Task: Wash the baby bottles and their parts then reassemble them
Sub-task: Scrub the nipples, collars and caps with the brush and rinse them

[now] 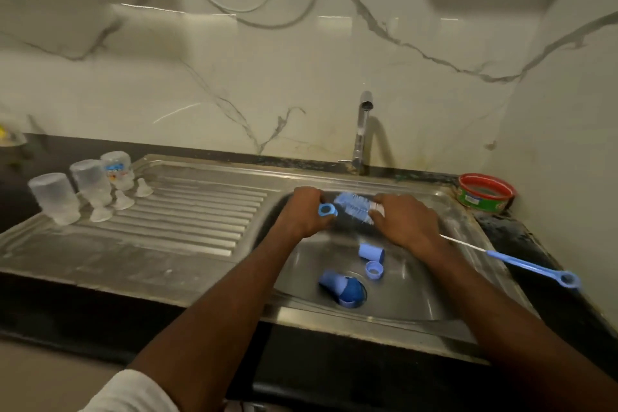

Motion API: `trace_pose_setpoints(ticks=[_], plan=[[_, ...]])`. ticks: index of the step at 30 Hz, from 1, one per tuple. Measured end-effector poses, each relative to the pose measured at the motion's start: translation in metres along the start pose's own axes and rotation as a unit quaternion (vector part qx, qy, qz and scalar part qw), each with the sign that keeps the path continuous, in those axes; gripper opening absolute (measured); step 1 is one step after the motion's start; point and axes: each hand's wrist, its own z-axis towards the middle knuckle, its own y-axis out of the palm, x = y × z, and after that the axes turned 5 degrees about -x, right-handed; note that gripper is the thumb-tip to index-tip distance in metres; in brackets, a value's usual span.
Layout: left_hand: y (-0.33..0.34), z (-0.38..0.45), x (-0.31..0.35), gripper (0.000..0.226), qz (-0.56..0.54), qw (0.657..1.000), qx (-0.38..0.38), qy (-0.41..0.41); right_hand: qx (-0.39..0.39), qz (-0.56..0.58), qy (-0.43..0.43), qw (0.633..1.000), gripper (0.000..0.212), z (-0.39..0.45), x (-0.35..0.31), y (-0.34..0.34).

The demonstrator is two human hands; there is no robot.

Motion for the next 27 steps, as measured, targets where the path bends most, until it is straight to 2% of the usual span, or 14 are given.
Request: trace_pose_setpoints(ticks=[3,9,14,19,24,27], plan=[[-0.047,-0.02,-0.031,0.034,0.035,0.999,0.01,-0.018,0.025,0.066,-0.066,0.995,0.036,0.008,-0.049,-0.002],[-0.146,-0.07,-0.107,0.04,0.111,0.988,0.012,-0.109,-0.019,0.131,-0.129,0.983,0.043,0.025,-0.185,-0.008],[-0.212,-0.114,-0.176,0.04,0.159,0.97,0.004,-0.184,-0.027,0.133,-0.177,0.975,0.034,0.024,-0.28,-0.002],[-0.232,-0.142,-0.225,0.037,0.184,0.958,0.009,-0.218,-0.04,0.129,-0.195,0.971,0.027,0.023,-0.333,0.016],[-0.222,-0.139,-0.239,0.042,0.175,0.958,0.035,-0.223,-0.039,0.14,-0.195,0.97,0.027,0.024,-0.352,0.029],[-0.216,-0.135,-0.241,0.041,0.193,0.954,0.011,-0.229,-0.03,0.14,-0.194,0.971,0.027,0.027,-0.354,0.034]])
